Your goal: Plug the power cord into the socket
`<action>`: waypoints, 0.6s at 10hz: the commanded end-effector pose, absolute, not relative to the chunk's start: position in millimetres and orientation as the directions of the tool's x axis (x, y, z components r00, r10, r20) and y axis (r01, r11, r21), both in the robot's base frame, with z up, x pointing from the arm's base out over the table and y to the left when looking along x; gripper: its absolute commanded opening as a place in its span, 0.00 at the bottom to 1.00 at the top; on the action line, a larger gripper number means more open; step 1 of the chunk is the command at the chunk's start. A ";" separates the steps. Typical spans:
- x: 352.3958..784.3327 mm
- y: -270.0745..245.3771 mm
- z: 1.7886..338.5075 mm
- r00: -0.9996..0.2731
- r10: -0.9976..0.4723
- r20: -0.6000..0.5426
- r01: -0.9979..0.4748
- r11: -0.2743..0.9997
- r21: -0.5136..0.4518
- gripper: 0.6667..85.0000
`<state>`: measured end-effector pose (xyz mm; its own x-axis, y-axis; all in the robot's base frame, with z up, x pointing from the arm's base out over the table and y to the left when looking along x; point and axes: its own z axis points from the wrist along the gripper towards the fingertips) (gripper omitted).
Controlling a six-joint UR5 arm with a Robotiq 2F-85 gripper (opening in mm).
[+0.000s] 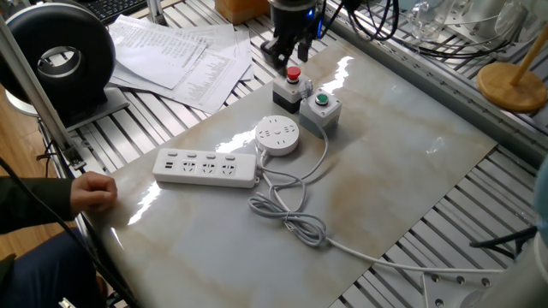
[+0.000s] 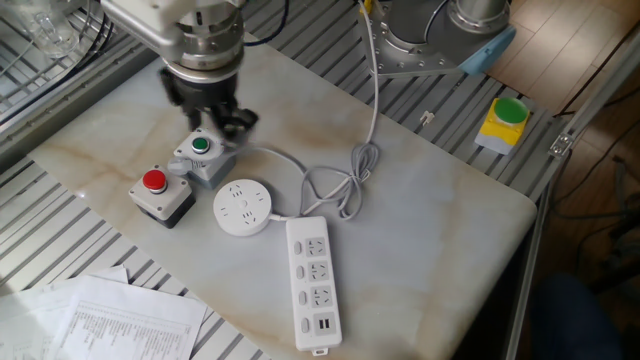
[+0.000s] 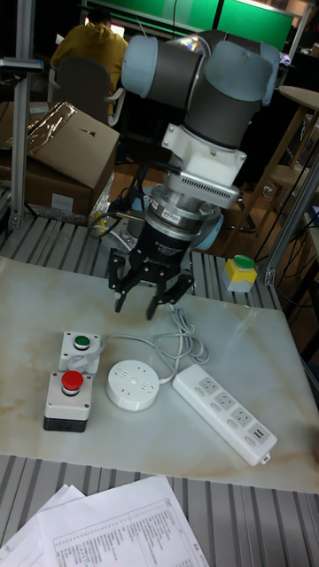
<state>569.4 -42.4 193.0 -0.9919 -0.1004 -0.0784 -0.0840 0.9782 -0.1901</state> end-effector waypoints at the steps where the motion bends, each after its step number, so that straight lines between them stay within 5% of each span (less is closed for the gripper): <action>1: 581.1 -64.1 202.5 -0.984 -0.144 -0.103 -0.110 0.952 -0.286 0.00; 6: 583.9 -47.9 218.1 -0.994 -0.017 -0.110 0.001 0.986 -0.164 0.00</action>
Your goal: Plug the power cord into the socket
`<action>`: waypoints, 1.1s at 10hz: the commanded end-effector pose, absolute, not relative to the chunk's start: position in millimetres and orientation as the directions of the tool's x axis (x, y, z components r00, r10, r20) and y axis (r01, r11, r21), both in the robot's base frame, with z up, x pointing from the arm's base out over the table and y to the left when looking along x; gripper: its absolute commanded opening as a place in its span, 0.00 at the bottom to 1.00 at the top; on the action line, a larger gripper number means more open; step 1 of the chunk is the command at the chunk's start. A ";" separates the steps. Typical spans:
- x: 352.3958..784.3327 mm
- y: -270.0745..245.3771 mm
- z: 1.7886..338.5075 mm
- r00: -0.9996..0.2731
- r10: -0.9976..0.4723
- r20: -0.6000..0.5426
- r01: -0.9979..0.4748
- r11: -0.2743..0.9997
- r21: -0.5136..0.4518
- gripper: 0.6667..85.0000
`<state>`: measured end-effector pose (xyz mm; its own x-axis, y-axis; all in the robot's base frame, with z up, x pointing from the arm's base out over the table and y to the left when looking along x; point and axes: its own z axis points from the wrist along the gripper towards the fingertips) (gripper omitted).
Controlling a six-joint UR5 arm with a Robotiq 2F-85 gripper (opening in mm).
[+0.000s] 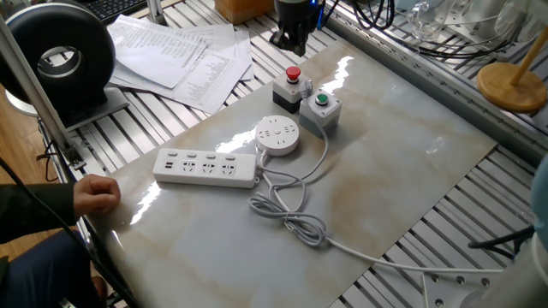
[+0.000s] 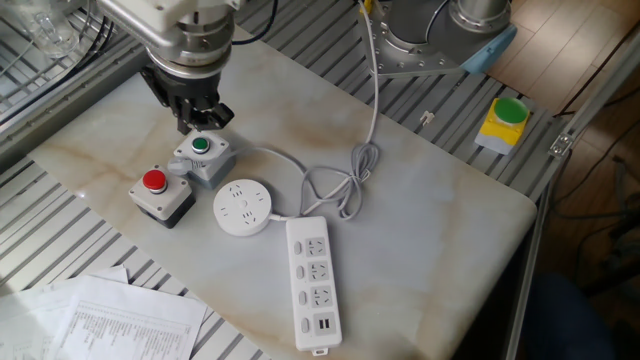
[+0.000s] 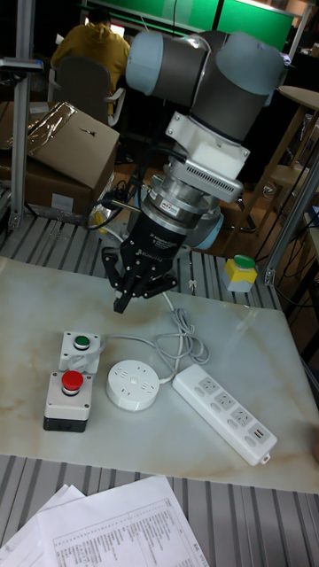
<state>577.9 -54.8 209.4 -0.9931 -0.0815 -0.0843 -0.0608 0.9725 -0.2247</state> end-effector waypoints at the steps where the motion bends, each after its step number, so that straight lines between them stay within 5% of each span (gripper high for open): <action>1: 589.2 -45.9 213.4 -0.989 -0.034 -0.141 -0.014 0.990 -0.139 0.00; 11: 583.4 -48.5 213.7 -0.985 -0.133 -0.109 -0.116 0.981 -0.155 0.00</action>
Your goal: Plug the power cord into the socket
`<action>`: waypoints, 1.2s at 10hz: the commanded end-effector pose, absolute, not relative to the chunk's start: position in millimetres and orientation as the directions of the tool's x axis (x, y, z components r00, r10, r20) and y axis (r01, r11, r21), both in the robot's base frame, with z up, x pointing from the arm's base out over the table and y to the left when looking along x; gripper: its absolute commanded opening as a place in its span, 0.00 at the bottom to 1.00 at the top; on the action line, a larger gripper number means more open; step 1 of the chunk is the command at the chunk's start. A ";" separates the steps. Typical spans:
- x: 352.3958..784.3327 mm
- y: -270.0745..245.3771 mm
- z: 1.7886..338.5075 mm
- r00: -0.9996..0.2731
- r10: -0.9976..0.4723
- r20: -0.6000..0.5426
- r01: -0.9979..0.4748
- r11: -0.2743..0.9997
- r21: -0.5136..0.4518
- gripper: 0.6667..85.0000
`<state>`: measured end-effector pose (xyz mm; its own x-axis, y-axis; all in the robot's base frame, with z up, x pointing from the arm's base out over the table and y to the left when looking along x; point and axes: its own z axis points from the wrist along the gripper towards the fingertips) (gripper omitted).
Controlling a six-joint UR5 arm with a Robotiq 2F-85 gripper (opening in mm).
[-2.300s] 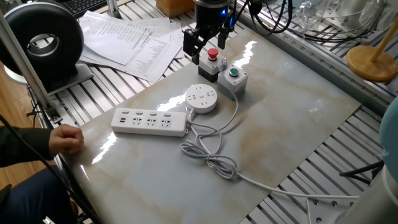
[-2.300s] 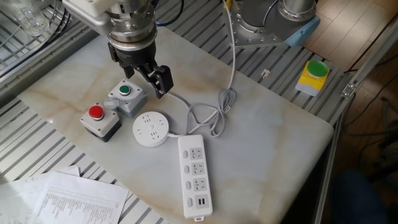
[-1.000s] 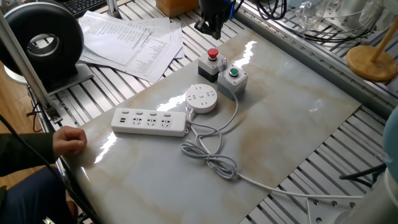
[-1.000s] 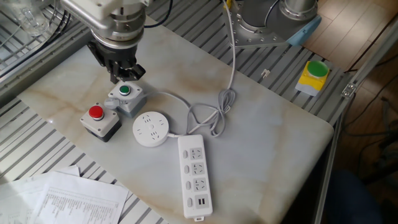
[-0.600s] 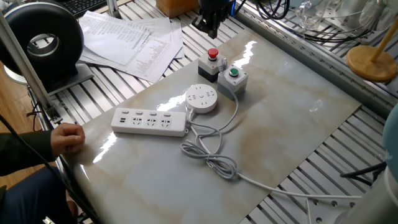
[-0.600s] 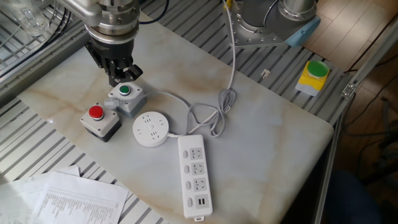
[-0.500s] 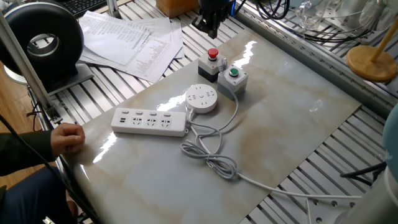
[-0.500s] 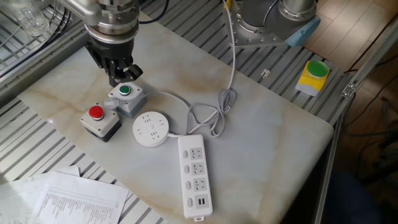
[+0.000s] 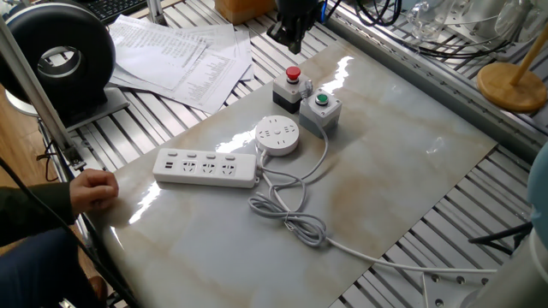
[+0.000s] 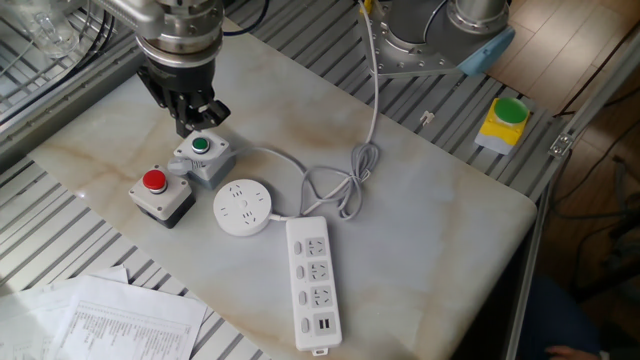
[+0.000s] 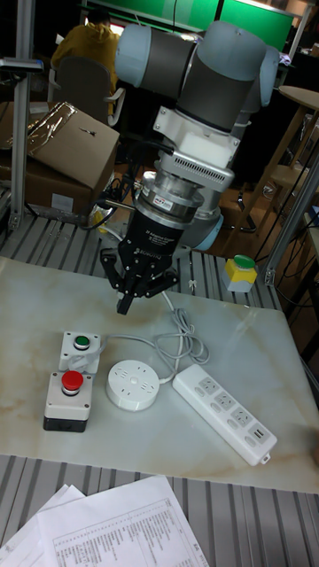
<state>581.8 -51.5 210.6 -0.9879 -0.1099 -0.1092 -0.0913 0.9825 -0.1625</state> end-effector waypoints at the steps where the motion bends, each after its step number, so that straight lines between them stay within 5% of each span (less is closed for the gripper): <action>1: 583.8 -48.8 219.7 -0.983 -0.154 -0.103 -0.137 0.978 -0.160 0.00; 4: 593.7 -61.4 223.4 -0.949 -0.300 -0.101 -0.271 0.934 -0.231 0.00; 8: 588.3 -40.1 219.2 -0.965 -0.238 -0.114 -0.222 0.965 -0.140 0.00; 10: 563.0 -45.1 217.4 -0.980 -0.197 -0.019 -0.193 0.972 -0.136 0.00; 11: 555.8 -36.9 216.3 -0.979 -0.206 0.003 -0.205 0.974 -0.099 0.16; 12: 555.9 -39.3 200.9 -0.939 -0.342 0.029 -0.343 0.937 -0.059 0.55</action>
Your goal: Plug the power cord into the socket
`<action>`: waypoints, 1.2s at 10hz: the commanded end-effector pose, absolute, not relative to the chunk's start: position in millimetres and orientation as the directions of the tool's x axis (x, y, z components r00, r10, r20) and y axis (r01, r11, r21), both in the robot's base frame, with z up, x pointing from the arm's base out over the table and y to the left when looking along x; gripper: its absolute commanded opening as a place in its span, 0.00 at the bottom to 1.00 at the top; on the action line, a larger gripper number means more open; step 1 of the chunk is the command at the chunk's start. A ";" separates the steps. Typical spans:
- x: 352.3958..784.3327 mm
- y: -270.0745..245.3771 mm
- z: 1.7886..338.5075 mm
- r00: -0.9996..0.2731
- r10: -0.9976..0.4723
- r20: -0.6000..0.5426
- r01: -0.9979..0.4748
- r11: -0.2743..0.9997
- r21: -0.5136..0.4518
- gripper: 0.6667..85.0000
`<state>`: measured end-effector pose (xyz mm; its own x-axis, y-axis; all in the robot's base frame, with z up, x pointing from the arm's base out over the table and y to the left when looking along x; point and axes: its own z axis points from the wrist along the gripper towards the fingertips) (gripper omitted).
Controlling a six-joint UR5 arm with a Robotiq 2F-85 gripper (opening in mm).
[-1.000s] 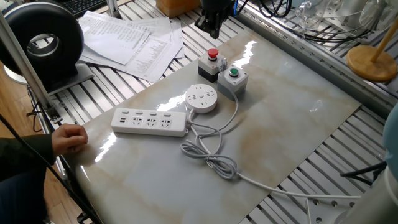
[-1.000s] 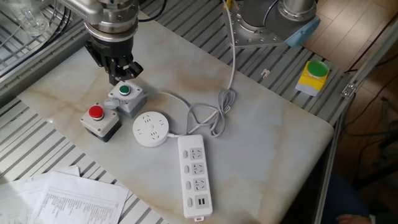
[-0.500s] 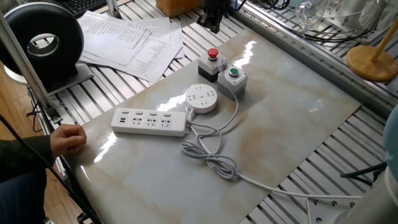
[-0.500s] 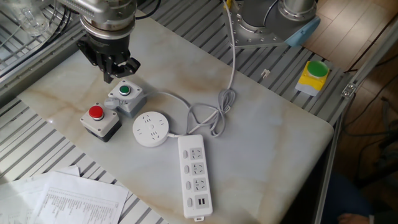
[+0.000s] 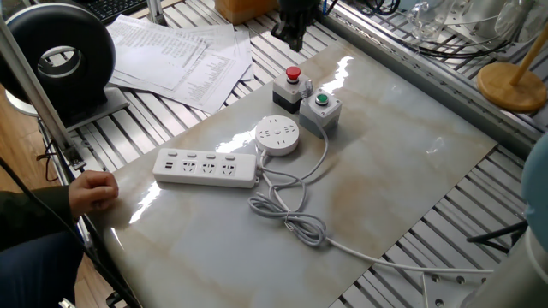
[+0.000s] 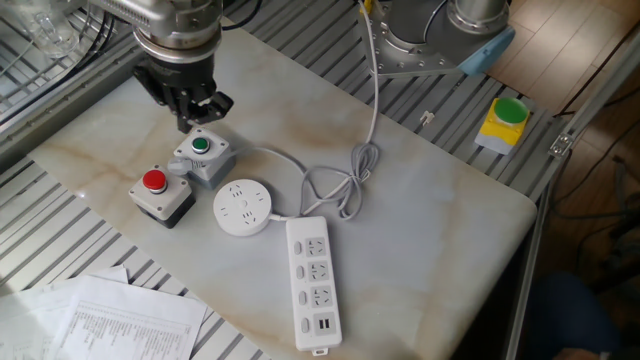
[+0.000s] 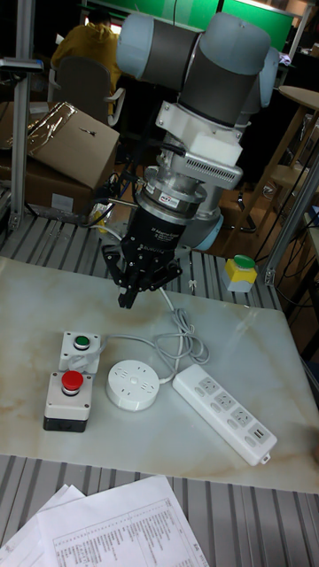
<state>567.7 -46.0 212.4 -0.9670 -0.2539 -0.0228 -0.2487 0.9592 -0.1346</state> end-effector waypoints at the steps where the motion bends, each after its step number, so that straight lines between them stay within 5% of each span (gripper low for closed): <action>1: 559.1 -57.4 191.1 -0.882 -0.467 0.062 -0.471 0.877 -0.097 0.56; 2: 559.4 -68.5 187.9 -0.812 -0.574 0.107 -0.584 0.804 -0.116 0.53; 4: 563.9 -89.3 185.0 -0.642 -0.740 0.202 -0.767 0.624 -0.153 0.21; 5: 558.5 -81.9 179.1 -0.590 -0.782 0.204 -0.806 0.583 -0.098 0.06; 6: 563.9 -74.4 170.6 -0.546 -0.820 0.173 -0.837 0.542 -0.075 0.08; 7: 592.7 -74.3 168.2 -0.512 -0.850 0.127 -0.856 0.491 -0.163 0.09; 9: 590.7 -78.4 170.2 -0.421 -0.889 0.179 -0.904 0.395 -0.167 0.00; 12: 590.3 -51.9 164.2 -0.718 -0.695 0.035 -0.692 0.709 -0.137 0.00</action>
<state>586.0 -70.1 169.7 -0.5737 -0.8094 0.1254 -0.8169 0.5543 -0.1594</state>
